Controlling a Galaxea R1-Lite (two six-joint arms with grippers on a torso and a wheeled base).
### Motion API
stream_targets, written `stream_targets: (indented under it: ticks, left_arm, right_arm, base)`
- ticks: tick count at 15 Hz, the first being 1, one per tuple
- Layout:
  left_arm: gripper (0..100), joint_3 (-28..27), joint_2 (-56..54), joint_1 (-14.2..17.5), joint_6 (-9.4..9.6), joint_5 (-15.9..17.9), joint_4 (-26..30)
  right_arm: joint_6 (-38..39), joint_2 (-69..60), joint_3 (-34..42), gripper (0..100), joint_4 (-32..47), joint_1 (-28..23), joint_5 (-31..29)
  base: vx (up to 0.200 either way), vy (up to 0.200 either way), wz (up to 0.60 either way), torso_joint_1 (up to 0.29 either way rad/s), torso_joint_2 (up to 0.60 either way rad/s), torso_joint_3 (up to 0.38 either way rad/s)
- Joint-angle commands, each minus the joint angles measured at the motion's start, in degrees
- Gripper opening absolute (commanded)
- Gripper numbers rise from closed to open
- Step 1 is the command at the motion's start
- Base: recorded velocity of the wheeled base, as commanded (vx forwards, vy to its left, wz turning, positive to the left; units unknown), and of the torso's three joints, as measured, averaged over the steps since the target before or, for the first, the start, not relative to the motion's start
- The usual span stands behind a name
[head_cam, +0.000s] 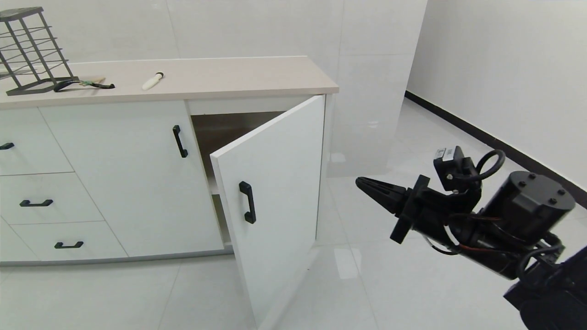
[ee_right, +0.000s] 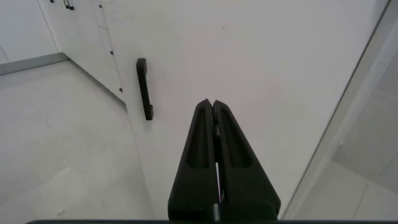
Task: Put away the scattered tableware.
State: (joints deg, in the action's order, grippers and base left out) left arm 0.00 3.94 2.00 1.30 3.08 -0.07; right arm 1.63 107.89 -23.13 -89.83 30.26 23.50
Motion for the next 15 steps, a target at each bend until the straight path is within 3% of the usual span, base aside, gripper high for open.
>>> stream_targets:
  ticks: [1, 5, 7, 11, 12, 15]
  left_arm:
    - [100, 0.0, 0.02, 0.02, 0.01, -0.01, -0.01]
    - [100, 0.0, -3.94, -2.0, -1.74, 0.17, -0.01]
    - [100, 0.0, -3.94, -2.0, -2.53, 0.08, -0.1]
    - [100, 0.0, -3.94, -2.0, -1.39, 0.08, -0.01]
    - [100, 0.0, -3.94, -2.0, -1.39, 0.17, -0.01]
    - [100, 0.0, -3.94, -2.0, -1.39, 0.17, -0.01]
  right_arm:
    - [-0.05, 1.54, -3.94, 0, -0.17, 3.76, 0.23]
    - [0.12, 10.41, -12.03, 0, -0.17, 10.96, -0.3]
    - [0.3, 14.72, -16.34, 0, -0.17, 11.75, -0.48]
    - [0.65, 22.46, -25.48, 0, -0.17, 11.93, -2.85]
    - [0.65, 22.72, -25.48, 0, -0.17, 12.02, -2.85]
    - [0.65, 14.28, -15.72, 0, -0.17, 11.32, -2.76]
  base:
    - [0.0, 0.0, 0.0, 0.0, 0.0, 0.0]
    - [0.0, 0.0, 0.0, 0.0, 0.0, 0.0]
    - [-0.2, 0.0, 0.0, 0.002, 0.0, 0.002]
    - [-0.05, 0.0, 0.0, 0.002, 0.0, 0.001]
    - [0.0, 0.0, 0.0, 0.0, 0.0, 0.0]
    - [0.0, 0.0, 0.0, 0.0, 0.0, 0.0]
